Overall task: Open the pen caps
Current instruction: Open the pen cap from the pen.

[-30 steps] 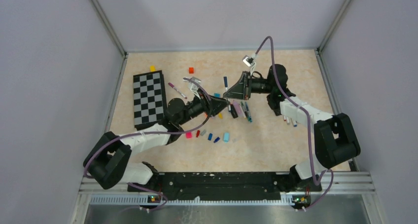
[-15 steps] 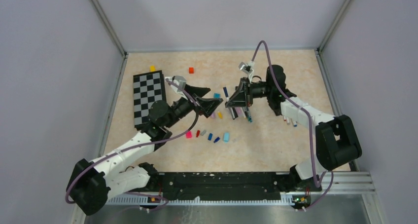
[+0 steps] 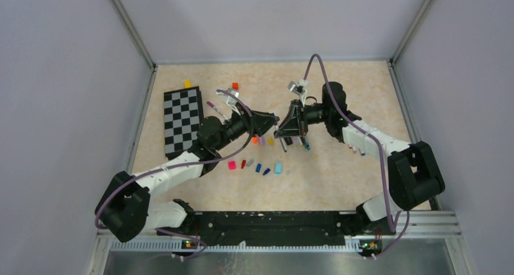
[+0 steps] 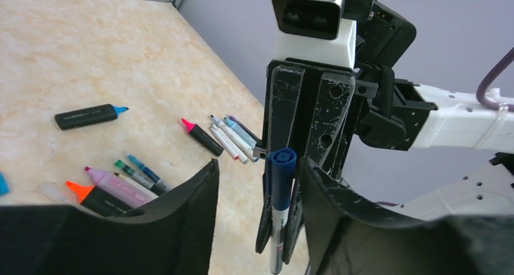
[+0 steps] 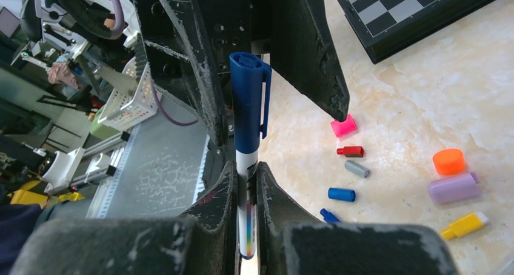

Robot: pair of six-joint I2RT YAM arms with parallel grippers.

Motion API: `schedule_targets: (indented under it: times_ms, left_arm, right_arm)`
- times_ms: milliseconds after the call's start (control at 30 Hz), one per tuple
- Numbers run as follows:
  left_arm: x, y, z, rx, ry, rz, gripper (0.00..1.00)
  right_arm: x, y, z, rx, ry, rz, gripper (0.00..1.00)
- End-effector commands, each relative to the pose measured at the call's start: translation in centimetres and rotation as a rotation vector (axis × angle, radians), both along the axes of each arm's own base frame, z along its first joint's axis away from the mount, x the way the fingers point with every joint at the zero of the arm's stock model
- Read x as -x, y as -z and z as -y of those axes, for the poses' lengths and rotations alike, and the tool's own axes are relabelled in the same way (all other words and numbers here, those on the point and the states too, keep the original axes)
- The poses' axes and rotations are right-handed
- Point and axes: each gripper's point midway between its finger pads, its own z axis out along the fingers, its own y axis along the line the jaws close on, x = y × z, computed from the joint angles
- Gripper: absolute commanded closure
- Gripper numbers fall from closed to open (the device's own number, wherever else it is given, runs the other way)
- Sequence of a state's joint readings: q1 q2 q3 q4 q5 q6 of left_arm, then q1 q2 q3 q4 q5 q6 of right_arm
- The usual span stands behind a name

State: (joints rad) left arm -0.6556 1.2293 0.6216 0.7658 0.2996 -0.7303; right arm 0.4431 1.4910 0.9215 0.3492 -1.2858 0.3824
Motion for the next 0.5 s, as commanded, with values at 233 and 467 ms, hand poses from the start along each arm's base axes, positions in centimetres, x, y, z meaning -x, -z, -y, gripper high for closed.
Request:
schedule_targets:
  times_ms: [233,467]
  left_arm:
    - [0.4,-4.1,0.9,0.099,0.063,0.083,0.71]
    - [0.3,-5.2,0.8,0.077,0.064,0.139,0.99]
  right_arm:
    - [0.2,-1.4,-0.6,-0.024,-0.016,0.08,1.0]
    - [0.3,-1.0,-0.6,-0.013,-0.022,0.057,1.0]
